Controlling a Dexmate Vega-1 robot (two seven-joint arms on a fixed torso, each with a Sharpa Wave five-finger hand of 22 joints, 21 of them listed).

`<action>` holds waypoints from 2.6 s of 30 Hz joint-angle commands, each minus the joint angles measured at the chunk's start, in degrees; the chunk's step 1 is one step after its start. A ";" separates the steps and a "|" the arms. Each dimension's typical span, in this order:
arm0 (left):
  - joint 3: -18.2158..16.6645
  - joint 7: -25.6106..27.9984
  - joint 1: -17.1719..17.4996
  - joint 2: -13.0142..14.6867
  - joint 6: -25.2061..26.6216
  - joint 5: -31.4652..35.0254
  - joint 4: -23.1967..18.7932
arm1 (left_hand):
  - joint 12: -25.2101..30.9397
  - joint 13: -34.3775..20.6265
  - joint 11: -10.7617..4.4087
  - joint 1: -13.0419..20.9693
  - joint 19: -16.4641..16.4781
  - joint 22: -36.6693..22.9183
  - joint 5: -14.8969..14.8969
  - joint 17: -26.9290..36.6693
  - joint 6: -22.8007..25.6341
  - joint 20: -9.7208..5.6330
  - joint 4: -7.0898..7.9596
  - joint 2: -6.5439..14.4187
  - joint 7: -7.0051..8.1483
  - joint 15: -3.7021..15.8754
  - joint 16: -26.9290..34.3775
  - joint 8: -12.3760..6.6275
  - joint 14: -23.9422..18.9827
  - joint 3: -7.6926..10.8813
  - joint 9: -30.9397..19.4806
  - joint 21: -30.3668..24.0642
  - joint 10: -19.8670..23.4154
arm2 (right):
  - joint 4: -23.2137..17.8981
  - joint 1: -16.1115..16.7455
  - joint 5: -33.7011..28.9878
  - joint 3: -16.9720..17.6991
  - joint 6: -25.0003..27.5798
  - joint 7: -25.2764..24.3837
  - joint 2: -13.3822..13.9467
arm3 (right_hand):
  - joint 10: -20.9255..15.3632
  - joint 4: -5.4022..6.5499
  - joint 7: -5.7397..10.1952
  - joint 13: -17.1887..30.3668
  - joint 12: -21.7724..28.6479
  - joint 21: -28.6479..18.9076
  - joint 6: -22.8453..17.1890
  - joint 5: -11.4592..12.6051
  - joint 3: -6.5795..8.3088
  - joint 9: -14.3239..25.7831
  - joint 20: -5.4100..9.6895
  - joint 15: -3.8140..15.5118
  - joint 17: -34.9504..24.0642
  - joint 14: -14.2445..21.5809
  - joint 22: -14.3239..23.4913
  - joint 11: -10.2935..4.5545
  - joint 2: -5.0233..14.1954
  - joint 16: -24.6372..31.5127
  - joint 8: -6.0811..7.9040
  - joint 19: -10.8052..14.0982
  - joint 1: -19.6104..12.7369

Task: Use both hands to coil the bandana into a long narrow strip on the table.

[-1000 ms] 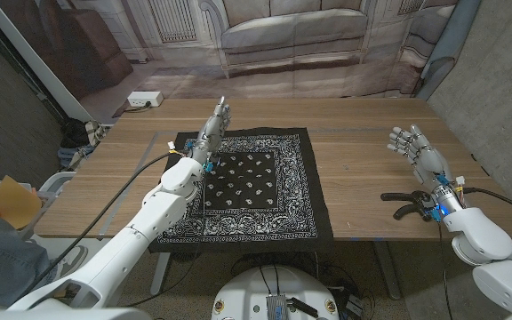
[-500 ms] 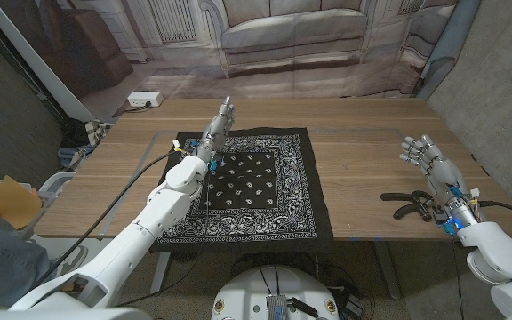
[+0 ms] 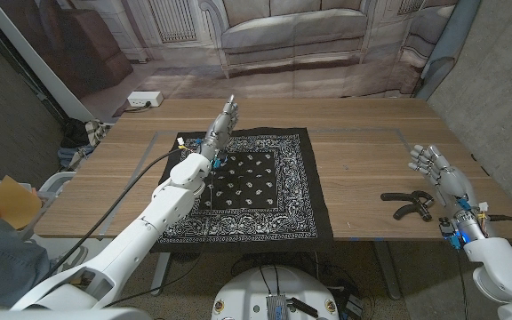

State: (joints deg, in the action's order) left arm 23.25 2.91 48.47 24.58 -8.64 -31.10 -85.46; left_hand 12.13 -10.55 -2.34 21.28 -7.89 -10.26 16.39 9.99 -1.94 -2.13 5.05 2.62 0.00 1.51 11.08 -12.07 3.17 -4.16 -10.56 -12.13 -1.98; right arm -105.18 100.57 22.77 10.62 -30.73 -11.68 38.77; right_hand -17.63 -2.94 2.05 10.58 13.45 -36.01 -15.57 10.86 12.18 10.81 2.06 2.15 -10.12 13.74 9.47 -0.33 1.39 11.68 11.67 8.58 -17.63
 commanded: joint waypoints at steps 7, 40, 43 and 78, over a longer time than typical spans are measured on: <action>0.30 -0.15 -0.49 -0.38 0.70 0.16 0.50 | -0.21 -0.06 0.04 0.36 -0.33 -0.20 -0.20 0.31 0.29 -0.10 -0.22 -0.46 -0.18 -0.03 -0.23 0.20 0.10 -0.28 -0.05 0.30 0.37 | -0.97 3.80 -12.09 4.12 3.19 -7.00 -1.21 | -1.14 -1.14 0.62 0.06 0.43 0.06 -0.69 0.45 0.32 0.11 0.52 1.09 -0.13 1.62 0.24 -0.22 0.01 0.10 0.17 3.69 -1.39; 0.00 0.31 -0.30 1.05 2.23 0.41 -1.82 | -0.39 -0.07 0.21 0.81 -0.42 -0.22 -0.48 0.33 0.38 -0.84 -0.29 -0.13 -0.23 -0.29 -0.31 0.45 0.12 -0.58 -0.07 0.39 0.45 | -9.20 11.53 -36.47 9.61 26.39 -15.60 4.69 | 1.52 -6.07 1.11 0.09 -1.40 5.47 1.07 0.67 3.76 0.20 2.22 1.04 0.17 -1.70 0.31 -0.28 1.80 -1.56 -0.78 0.33 -10.03; 0.05 0.14 -0.35 0.95 2.01 0.38 -1.45 | -0.41 -0.08 0.23 0.84 -0.45 -0.23 -0.50 0.33 0.38 -0.64 -0.28 -0.10 -0.29 -0.22 -0.31 0.46 0.12 -0.61 -0.07 0.41 0.46 | -10.17 11.85 -36.49 9.86 28.46 -14.93 5.09 | 1.74 -6.34 1.47 0.09 -1.48 5.89 1.17 0.63 4.15 0.21 2.02 0.74 0.16 -2.10 0.33 -0.30 2.02 -1.58 -0.74 0.04 -10.87; -0.15 0.77 0.28 0.39 0.81 0.37 -1.27 | -0.48 -0.09 -0.08 0.86 -0.58 -0.27 -0.77 0.38 0.64 0.38 -0.08 0.32 -0.11 -0.13 -0.29 0.56 0.08 -1.05 -0.09 0.44 0.62 | -25.45 17.28 -46.79 14.19 58.86 10.53 16.86 | 11.90 -7.34 2.19 0.16 -1.95 12.90 10.53 1.18 7.86 0.26 0.57 -1.14 0.13 -9.29 0.46 -0.64 -2.34 -1.25 -0.50 -2.17 -26.90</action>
State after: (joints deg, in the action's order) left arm 23.33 3.61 48.34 25.10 -7.31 -30.50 -86.57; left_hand 11.51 -10.53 -2.04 22.09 -8.11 -10.26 15.67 10.29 -1.53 -1.92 4.73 2.51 0.19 1.51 10.79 -11.83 3.18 -4.81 -10.53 -11.62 -1.69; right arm -126.37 117.36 -23.34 23.73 19.62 -10.84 52.37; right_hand -5.05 -10.35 4.29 10.58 11.05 -23.42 -4.52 11.75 19.78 10.78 2.15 1.12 -9.88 4.10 9.75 -0.83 -0.95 10.18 10.83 5.98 -43.80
